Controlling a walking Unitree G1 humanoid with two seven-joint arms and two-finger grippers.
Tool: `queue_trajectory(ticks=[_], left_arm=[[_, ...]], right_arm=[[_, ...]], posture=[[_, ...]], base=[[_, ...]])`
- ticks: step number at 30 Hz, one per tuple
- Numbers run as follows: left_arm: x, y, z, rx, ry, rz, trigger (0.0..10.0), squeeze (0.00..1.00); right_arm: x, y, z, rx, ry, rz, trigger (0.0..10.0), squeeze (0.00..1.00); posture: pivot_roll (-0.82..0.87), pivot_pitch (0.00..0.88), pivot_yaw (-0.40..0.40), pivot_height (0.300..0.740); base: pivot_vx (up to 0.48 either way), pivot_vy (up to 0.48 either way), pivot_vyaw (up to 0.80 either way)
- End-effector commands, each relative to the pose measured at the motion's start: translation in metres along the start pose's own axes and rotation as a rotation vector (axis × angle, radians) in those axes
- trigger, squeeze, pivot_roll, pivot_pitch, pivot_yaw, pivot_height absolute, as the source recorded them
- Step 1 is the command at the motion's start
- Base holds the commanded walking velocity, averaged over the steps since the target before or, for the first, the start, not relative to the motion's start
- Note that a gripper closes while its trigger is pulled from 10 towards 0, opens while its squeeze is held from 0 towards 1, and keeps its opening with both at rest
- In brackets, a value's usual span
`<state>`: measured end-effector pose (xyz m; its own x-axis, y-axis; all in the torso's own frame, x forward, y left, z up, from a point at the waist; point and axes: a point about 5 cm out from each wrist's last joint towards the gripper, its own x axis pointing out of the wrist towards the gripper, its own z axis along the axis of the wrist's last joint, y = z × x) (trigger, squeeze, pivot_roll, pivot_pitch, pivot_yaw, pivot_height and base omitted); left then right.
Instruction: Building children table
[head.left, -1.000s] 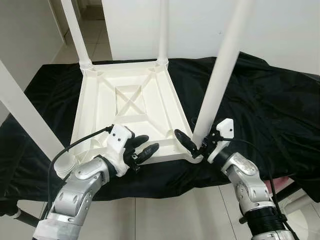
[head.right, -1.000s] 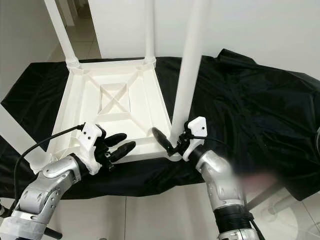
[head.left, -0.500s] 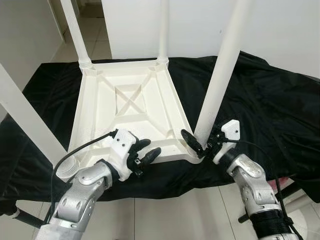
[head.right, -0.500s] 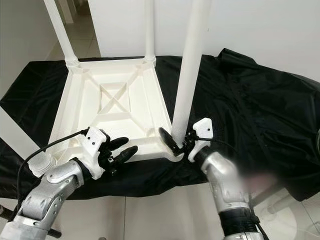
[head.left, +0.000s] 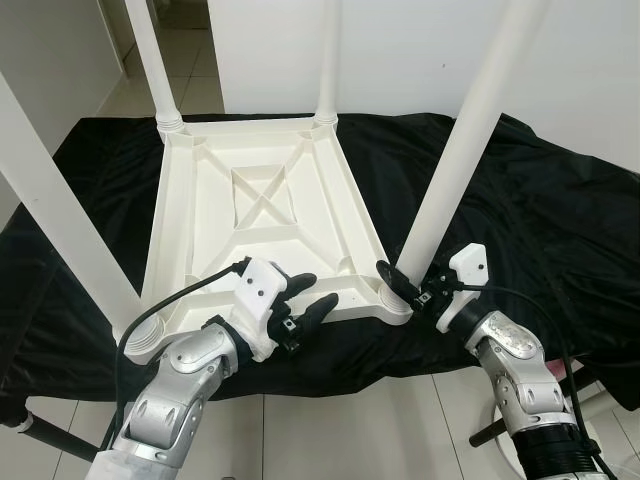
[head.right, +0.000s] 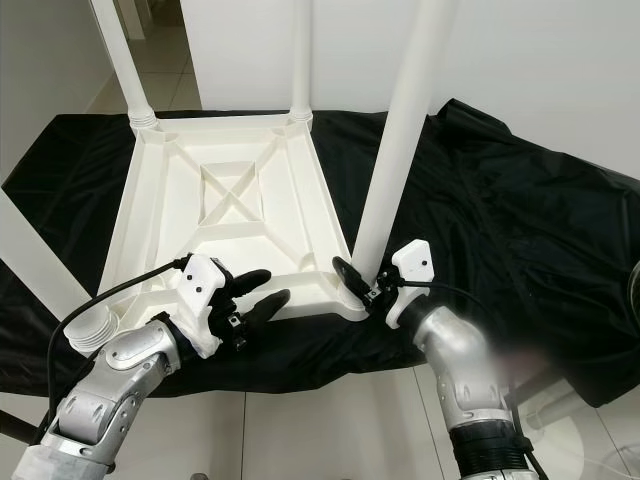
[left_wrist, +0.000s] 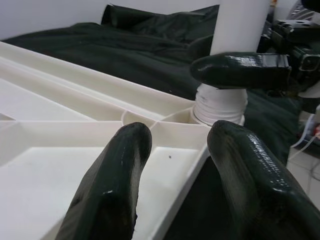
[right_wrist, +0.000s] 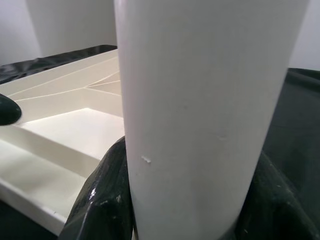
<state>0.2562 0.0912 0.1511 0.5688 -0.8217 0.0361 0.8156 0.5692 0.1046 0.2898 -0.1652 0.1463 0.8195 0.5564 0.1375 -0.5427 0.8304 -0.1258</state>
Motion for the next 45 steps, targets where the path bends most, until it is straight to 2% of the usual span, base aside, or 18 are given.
queue_trajectory(ticks=[1,5,9,12,18,22,26,34,35,41,42,44,45], left_arm=[[-0.001,0.0,-0.003,0.008,0.005,0.033,10.0,0.0],[0.003,0.0,-0.005,0.041,0.011,0.034,10.0,0.0],[0.005,0.0,-0.009,0.025,0.032,0.037,10.0,0.0],[0.006,-0.004,-0.013,-0.001,0.039,0.032,10.0,0.0],[0.007,-0.007,-0.012,0.008,0.022,0.027,10.0,0.0],[0.008,-0.009,-0.011,-0.007,0.008,0.049,10.0,0.0],[0.009,-0.01,-0.01,-0.006,0.005,0.058,10.0,0.0],[0.013,-0.016,-0.003,-0.046,-0.025,0.047,10.0,0.0],[0.014,-0.02,-0.001,-0.057,-0.037,0.042,10.0,0.0],[0.016,-0.022,0.001,-0.048,-0.04,0.043,10.0,0.0],[0.017,-0.021,0.002,-0.046,-0.042,0.044,10.0,0.0],[0.017,-0.02,0.004,-0.043,-0.043,0.047,10.0,0.0],[0.018,-0.02,0.006,-0.044,-0.047,0.045,10.0,0.0]], right_arm=[[-0.004,-0.005,-0.001,-0.013,0.022,-0.06,10.0,0.0],[0.0,-0.002,-0.006,0.018,0.05,-0.186,10.0,0.0],[0.002,0.003,-0.006,0.065,0.04,-0.277,10.0,0.0],[0.008,0.019,-0.007,0.126,0.029,-0.376,10.0,0.0],[0.013,0.023,-0.011,0.175,0.045,-0.507,10.0,0.0],[0.022,0.027,-0.018,0.216,0.071,-0.691,10.0,0.0],[0.028,0.035,-0.019,0.23,0.074,-0.692,10.0,0.0],[0.026,0.037,-0.017,0.222,0.064,-0.688,10.0,0.0],[0.024,0.036,-0.013,0.222,0.029,-0.67,10.0,1.0],[0.02,0.029,-0.002,0.205,-0.032,-0.658,10.0,1.0],[0.019,0.026,0.001,0.199,-0.051,-0.638,10.0,0.84],[0.018,0.024,0.003,0.195,-0.066,-0.614,10.0,0.84],[0.016,0.022,0.005,0.187,-0.075,-0.581,10.0,0.0]], posture=[[-0.05,0.015,-0.029,0.74],[-0.06,0.018,-0.033,0.74],[-0.06,0.02,-0.036,0.74],[-0.06,0.016,-0.045,0.74],[-0.05,0.017,-0.05,0.74],[-0.04,0.02,-0.054,0.74],[-0.03,0.02,-0.049,0.74],[-0.03,0.043,-0.042,0.74],[-0.03,0.044,-0.047,0.74],[-0.04,0.06,-0.056,0.74],[-0.05,0.069,-0.056,0.74],[-0.05,0.072,-0.057,0.74],[-0.04,0.077,-0.057,0.74]], base=[[0.0,0.0,0.0],[0.0,0.0,0.0],[0.0,0.0,0.0],[0.0,0.0,0.0],[0.0,0.0,0.0],[0.0,0.0,0.0],[0.0,0.0,0.0],[0.0,0.0,0.0],[0.0,0.0,0.0],[0.0,0.0,0.0],[0.0,0.0,0.0],[0.0,0.0,0.0],[0.0,0.0,0.0]])
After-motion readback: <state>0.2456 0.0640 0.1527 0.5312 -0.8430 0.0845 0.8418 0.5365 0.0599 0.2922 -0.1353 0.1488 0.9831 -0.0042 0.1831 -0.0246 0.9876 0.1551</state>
